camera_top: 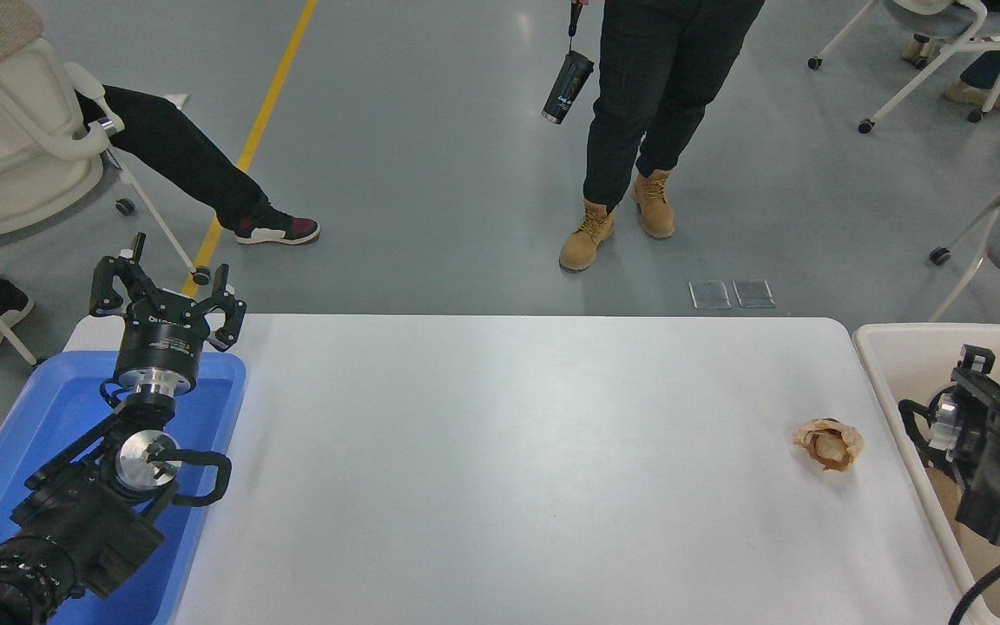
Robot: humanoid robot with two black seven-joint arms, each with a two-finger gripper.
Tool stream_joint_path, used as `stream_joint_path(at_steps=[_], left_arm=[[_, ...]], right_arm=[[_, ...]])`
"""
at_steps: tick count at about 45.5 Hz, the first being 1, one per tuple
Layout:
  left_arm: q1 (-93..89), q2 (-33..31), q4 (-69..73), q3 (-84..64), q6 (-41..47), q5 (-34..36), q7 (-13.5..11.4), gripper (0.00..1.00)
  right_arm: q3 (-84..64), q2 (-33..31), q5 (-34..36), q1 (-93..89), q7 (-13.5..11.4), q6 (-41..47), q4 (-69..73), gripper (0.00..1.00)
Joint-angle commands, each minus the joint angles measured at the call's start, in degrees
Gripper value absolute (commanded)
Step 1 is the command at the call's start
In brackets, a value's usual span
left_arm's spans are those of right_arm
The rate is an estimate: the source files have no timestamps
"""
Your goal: Pick up paper ball place in dustbin
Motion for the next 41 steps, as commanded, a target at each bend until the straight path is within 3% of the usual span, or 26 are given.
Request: stream_joint_path(at_steps=[1,41], left_arm=[[0.07,-0.03,0.05,-0.09,0.01,-0.09,0.02,0.99],[-0.01,-0.03,-0.04,0.00,0.01,0.00,0.02,0.99]], right_arm=[[-0.13,0.00,0.01,-0.25,0.01,-0.01,0.00,1.00],[-0.39,0.09,-0.25,-0.34,0.01,0.16,0.00,1.00]])
